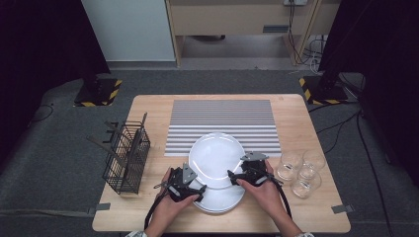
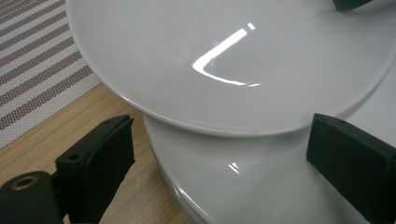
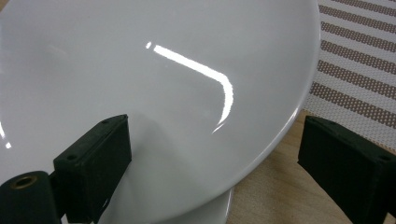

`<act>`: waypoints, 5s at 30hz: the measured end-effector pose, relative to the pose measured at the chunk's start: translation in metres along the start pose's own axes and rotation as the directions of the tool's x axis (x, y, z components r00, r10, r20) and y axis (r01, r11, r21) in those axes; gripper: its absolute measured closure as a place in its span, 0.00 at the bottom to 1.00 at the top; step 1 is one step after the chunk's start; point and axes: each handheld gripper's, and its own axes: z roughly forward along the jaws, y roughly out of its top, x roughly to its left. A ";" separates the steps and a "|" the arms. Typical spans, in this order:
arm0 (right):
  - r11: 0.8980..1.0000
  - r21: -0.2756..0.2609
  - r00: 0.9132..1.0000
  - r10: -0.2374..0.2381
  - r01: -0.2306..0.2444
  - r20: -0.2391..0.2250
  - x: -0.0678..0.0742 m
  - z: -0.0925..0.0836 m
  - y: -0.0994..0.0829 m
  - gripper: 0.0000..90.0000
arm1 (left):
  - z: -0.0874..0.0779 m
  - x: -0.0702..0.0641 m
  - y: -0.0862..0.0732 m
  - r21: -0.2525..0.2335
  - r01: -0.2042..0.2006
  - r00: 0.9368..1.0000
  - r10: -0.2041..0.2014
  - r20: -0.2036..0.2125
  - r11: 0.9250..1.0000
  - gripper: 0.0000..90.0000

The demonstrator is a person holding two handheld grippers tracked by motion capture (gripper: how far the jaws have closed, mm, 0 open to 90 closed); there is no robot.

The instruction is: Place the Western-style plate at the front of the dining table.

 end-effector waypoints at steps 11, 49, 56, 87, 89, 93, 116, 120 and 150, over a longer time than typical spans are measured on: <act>0.998 -0.032 0.999 0.046 -0.047 -0.013 -0.001 0.001 -0.007 0.11 | 0.000 0.003 -0.002 -0.002 0.017 1.000 -0.017 0.020 1.000 0.07; 0.998 -0.062 0.998 0.026 -0.023 0.051 0.007 0.000 -0.010 0.10 | -0.007 0.008 -0.001 -0.047 0.012 1.000 -0.011 0.015 0.999 0.09; 0.998 -0.061 0.998 0.027 -0.024 0.050 0.006 0.000 -0.010 0.10 | -0.010 0.011 0.003 -0.078 0.013 1.000 -0.014 -0.008 0.997 0.09; 0.997 -0.067 0.998 0.044 -0.041 0.038 0.005 0.000 -0.012 0.10 | 0.014 0.036 0.011 -0.062 0.139 0.990 -0.138 0.027 0.988 0.12; 0.996 -0.066 0.998 0.055 -0.053 0.030 0.005 0.000 -0.012 0.10 | 0.015 0.035 0.011 -0.053 0.139 0.990 -0.137 0.032 0.989 0.12; 0.996 -0.071 0.998 0.057 -0.055 0.027 0.004 0.000 -0.011 0.10 | 0.016 0.035 0.011 -0.049 0.146 0.988 -0.144 0.049 0.988 0.14; 0.995 -0.067 0.997 0.079 -0.079 -0.002 0.003 0.001 -0.012 0.10 | 0.018 0.036 0.009 -0.042 0.169 0.981 -0.164 0.102 0.985 0.21; 0.995 -0.062 0.997 0.077 -0.077 -0.005 0.005 0.001 -0.011 0.11 | 0.018 0.036 0.009 -0.039 0.178 0.978 -0.172 0.120 0.983 0.22; 0.994 -0.067 0.995 0.088 -0.091 -0.050 0.003 -0.002 -0.009 0.34 | 0.017 0.038 0.009 -0.040 0.172 0.979 -0.166 0.115 0.984 0.24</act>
